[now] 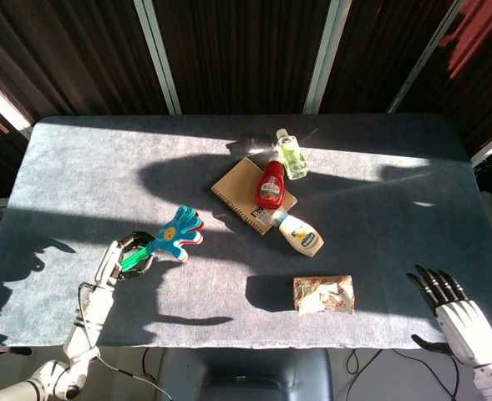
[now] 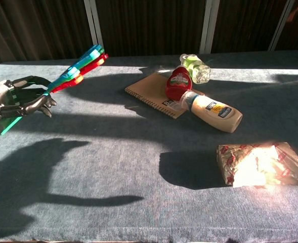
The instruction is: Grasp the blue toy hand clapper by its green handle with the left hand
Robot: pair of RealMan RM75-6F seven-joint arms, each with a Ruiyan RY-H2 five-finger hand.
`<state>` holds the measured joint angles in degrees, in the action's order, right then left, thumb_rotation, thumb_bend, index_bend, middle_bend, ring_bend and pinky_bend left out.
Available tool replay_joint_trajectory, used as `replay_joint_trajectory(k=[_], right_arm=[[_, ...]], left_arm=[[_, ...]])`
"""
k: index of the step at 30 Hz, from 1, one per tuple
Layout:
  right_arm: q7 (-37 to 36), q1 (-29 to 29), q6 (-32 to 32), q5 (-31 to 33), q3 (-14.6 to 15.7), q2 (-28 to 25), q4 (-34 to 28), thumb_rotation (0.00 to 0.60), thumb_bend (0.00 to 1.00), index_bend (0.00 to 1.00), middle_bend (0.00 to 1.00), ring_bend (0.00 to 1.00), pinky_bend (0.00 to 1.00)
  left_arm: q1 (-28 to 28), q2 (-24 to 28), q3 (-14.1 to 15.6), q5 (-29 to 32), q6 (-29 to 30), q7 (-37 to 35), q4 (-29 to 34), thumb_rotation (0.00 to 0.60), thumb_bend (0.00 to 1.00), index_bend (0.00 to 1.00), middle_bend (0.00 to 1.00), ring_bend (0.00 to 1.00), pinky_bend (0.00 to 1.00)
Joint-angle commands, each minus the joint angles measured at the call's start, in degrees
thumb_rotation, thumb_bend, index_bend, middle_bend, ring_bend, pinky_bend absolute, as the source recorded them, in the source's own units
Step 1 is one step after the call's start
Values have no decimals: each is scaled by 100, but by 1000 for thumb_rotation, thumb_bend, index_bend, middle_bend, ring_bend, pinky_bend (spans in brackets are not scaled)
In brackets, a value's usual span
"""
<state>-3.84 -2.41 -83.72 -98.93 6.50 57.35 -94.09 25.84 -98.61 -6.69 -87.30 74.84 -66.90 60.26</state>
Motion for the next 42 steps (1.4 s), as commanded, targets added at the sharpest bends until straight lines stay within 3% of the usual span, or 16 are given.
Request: replay_joint_trajectory(k=[1,5,8,12,17,19,22,25,28,32,35,39,42], right_arm=[[3,-5,15,-3,6,3,1,600,187,0,0,0,0],[17,-8,29,-2,10,8,-5,600,187,0,0,0,0],[24,-7,25,6,4,8,-8,600,187,0,0,0,0],[38,-1,10,23,-9,8,-9,600,187,0,0,0,0],[14,9,-20,-2,-1,-6,-14,600,187,0,0,0,0],[12,6,-10,1,0,-5,-11,600,188,0,0,0,0],[6,-3,9,-3,6,-7,-11,600,187,0,0,0,0],[-1,2,-8,-2,1,-12,-11,600,187,0,0,0,0],[-4,-1,2,-2,4,-11,-10,600,187,0,0,0,0],[12,-6,25,-4,12,0,-13,600,187,0,0,0,0],[28,-12,51,12,10,10,-14,600,188,0,0,0,0],[41,-16,61,18,8,14,-18,600,187,0,0,0,0],[32,-7,29,10,5,6,-18,600,187,0,0,0,0]], left_arm=[[8,187,-266,-153,553,-1293,293,600,730,790,703,397,493],[-48,235,-663,-31,1100,-2001,600,600,725,789,702,392,489],[-49,54,-790,-107,1519,-1571,384,600,724,789,701,388,485],[71,-197,-307,-675,1631,-609,-470,600,721,789,698,387,484],[404,-14,701,-1464,814,274,-1236,600,714,789,701,388,492],[574,161,1005,-1680,415,560,-1245,600,712,789,701,388,494],[710,320,1103,-1652,128,702,-979,600,713,789,704,392,497],[757,457,1040,-1468,96,400,-650,600,712,789,705,396,499],[715,580,852,-1146,303,-633,-205,600,711,789,706,397,499],[224,4,-346,94,1323,-1194,218,600,718,789,706,392,493],[127,-89,-727,320,1637,-1580,499,600,723,783,699,381,481],[99,-118,-803,186,1877,-1444,455,600,717,778,694,376,476],[157,-163,-499,-115,1764,-1038,29,600,718,779,694,376,478]])
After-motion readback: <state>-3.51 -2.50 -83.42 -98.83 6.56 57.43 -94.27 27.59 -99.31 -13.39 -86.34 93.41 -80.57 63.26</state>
